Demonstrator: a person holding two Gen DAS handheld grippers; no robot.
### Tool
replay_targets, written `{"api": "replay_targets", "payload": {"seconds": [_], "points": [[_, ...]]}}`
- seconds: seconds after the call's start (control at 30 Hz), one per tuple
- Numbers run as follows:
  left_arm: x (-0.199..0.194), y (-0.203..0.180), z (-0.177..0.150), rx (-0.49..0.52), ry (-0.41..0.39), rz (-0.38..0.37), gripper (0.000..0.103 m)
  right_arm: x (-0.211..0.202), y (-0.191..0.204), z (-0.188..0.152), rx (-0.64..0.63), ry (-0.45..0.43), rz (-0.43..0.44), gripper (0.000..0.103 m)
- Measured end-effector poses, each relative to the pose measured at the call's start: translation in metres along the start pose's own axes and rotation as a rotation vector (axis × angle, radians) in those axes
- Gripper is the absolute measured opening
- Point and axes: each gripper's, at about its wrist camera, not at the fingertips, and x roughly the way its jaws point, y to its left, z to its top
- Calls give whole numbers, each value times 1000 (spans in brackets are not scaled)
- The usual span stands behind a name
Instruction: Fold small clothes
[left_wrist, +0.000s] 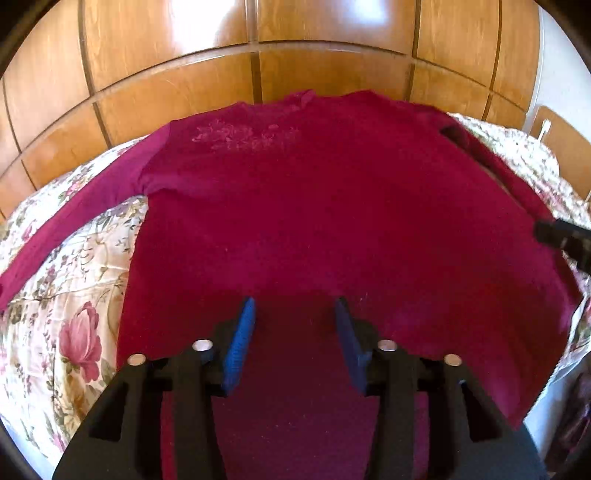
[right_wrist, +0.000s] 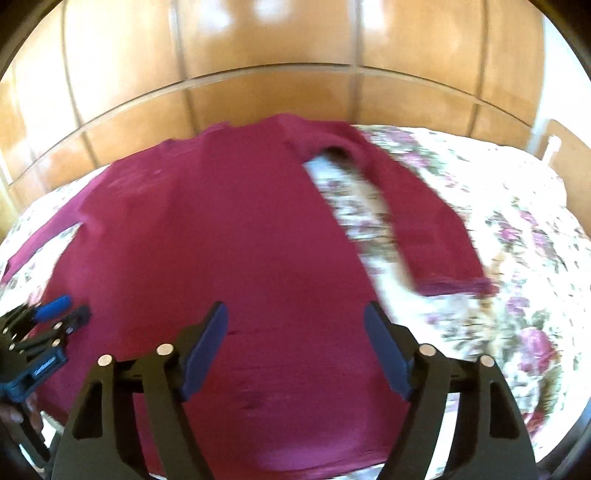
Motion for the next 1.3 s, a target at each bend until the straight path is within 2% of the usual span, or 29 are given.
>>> {"api": "replay_targets", "payload": {"seconds": [0.27, 0.33, 0.47, 0.6, 0.73, 0.8, 0.87, 0.9, 0.93, 0.97, 1.03, 1.13, 1.3], "points": [[-12, -3, 3, -4, -11, 17, 49, -6, -71, 1, 126, -25, -126, 74], [-9, 0, 1, -10, 9, 11, 49, -5, -90, 4, 172, -30, -148, 74], [1, 5, -4, -34, 33, -3, 50, 2, -119, 12, 249, -38, -164, 74], [3, 5, -5, -35, 39, 5, 54, 21, -135, 19, 294, 4, -143, 74], [3, 7, -6, -52, 39, -1, 55, 19, -113, 17, 148, -27, -158, 75], [4, 8, -6, -53, 38, 0, 55, 28, -104, 10, 75, -1, -150, 72], [4, 8, -6, -47, 42, 2, 56, 42, -95, 3, -2, 40, -191, 51], [4, 8, -6, -47, 43, 2, 56, 48, -94, 1, -12, 54, -169, 48], [4, 8, -6, -48, 45, 1, 56, 49, -95, 1, -8, 46, -162, 34], [4, 8, -6, -48, 45, 1, 56, 47, -95, 4, -8, 37, -162, 10], [4, 9, -6, -51, 47, 0, 56, 40, -100, 16, 27, 11, -160, 7], [4, 9, -5, -51, 52, -1, 56, 19, -117, 45, 116, -74, -117, 7], [4, 9, -4, -51, 56, -1, 56, 2, -168, 105, 245, -184, -138, 7]]}}
